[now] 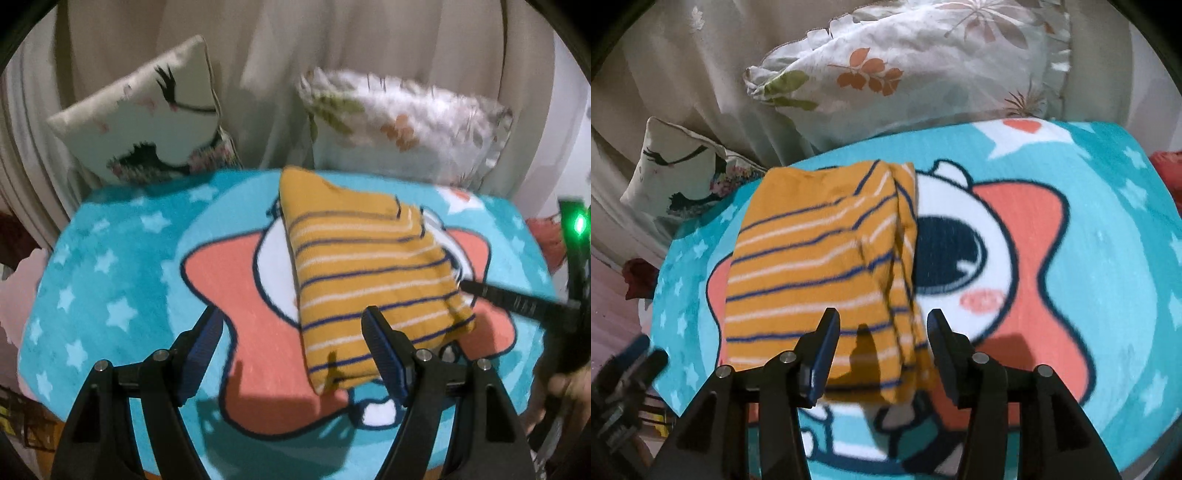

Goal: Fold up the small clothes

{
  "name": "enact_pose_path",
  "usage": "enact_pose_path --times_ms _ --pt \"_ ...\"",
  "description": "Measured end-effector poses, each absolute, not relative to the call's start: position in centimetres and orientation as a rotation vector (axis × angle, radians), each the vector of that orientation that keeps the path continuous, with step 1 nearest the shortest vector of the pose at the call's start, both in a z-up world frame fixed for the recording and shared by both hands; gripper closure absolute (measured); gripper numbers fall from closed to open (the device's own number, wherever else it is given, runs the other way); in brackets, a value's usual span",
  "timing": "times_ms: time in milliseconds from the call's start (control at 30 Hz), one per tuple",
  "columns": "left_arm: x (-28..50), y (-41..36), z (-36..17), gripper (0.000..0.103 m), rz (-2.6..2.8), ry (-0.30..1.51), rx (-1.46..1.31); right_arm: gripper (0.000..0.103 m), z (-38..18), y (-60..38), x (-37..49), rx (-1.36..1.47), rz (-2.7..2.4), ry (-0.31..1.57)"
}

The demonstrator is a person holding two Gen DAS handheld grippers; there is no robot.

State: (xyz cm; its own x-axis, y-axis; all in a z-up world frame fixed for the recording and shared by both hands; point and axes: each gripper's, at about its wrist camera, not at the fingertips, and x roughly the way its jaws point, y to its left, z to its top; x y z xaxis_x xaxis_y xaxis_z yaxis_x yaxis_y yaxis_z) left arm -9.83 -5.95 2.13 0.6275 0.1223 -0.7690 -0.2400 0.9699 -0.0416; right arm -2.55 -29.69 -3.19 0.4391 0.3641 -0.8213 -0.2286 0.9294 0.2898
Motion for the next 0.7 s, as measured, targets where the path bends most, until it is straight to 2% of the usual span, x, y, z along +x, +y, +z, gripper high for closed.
enact_pose_path --times_ms 67,167,233,467,700 --pt "-10.7 -5.4 3.2 0.016 0.221 0.813 -0.152 0.050 -2.8 -29.2 -3.7 0.131 0.367 1.042" --pt "-12.7 -4.5 5.8 0.011 0.277 0.680 -0.123 0.049 -2.2 -28.5 -5.2 0.120 0.365 1.023" --pt "-14.0 -4.0 7.4 0.001 0.341 0.599 -0.085 0.048 -1.7 -28.1 -5.8 0.123 0.364 1.011" --pt "-17.4 -3.2 11.4 0.000 0.365 0.353 -0.073 0.048 -0.3 -26.2 -6.8 0.091 0.369 0.981" --pt "-13.5 -3.3 9.9 0.000 0.170 0.581 -0.077 0.044 0.6 -24.9 -8.4 0.048 0.368 0.955"
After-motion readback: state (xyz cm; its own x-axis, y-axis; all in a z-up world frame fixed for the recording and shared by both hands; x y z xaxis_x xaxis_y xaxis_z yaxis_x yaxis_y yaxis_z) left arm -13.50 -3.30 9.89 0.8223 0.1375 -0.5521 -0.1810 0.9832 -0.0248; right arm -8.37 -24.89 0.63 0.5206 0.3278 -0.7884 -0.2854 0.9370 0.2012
